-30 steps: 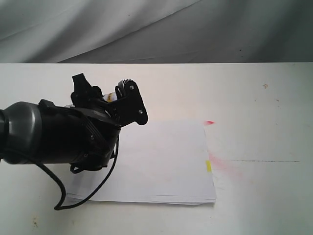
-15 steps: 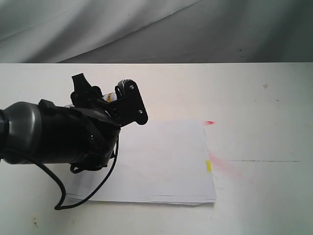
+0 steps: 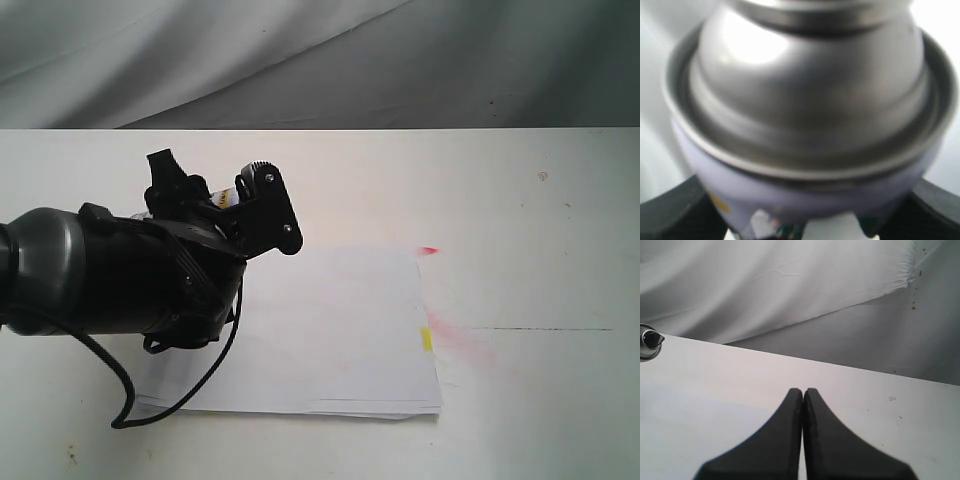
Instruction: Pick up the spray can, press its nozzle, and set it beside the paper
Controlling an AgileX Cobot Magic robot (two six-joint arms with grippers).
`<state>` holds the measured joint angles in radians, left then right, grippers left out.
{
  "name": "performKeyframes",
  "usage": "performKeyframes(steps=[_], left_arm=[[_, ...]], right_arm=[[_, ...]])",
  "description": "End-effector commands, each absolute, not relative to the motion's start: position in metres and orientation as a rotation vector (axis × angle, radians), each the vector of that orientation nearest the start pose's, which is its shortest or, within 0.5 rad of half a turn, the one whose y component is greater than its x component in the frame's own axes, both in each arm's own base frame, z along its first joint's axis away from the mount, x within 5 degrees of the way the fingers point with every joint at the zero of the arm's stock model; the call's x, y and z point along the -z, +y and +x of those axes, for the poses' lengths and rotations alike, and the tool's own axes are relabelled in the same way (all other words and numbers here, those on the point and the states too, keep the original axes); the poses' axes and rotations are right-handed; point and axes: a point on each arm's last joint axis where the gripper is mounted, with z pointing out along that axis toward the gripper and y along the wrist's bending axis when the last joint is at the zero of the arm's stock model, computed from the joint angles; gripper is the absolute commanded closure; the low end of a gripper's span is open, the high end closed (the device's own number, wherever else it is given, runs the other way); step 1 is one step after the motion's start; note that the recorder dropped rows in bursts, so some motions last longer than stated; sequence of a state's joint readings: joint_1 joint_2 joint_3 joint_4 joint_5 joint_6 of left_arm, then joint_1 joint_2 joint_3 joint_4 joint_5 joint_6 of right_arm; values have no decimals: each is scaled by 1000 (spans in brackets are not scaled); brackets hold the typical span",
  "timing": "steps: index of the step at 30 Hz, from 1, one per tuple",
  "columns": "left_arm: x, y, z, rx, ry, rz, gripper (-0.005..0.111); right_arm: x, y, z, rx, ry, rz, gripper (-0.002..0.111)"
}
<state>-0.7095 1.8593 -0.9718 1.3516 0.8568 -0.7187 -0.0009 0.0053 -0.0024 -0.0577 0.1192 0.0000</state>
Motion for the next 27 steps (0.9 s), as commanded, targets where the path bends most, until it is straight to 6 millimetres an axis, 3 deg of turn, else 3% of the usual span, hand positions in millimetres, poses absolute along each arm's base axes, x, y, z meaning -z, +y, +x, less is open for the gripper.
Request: performKeyframes(steps=[1, 10, 20, 24, 27], left_arm=[[-173, -170, 302, -1023, 2066, 1129, 107], [-173, -170, 302, -1023, 2066, 1129, 107], [-174, -168, 302, -1067, 2062, 1113, 107], [-174, -168, 302, -1062, 2062, 1115, 107], [-174, -168, 302, -1066, 2061, 1116, 107]], right_arm=[[-203, 0, 56, 29, 1600, -29, 108], [-213, 0, 56, -283, 1468, 256, 108], [-208, 4, 56, -476, 1517, 401, 108], [-230, 7, 52, -551, 1491, 405, 108], [-260, 10, 48, -593, 1467, 392, 108]])
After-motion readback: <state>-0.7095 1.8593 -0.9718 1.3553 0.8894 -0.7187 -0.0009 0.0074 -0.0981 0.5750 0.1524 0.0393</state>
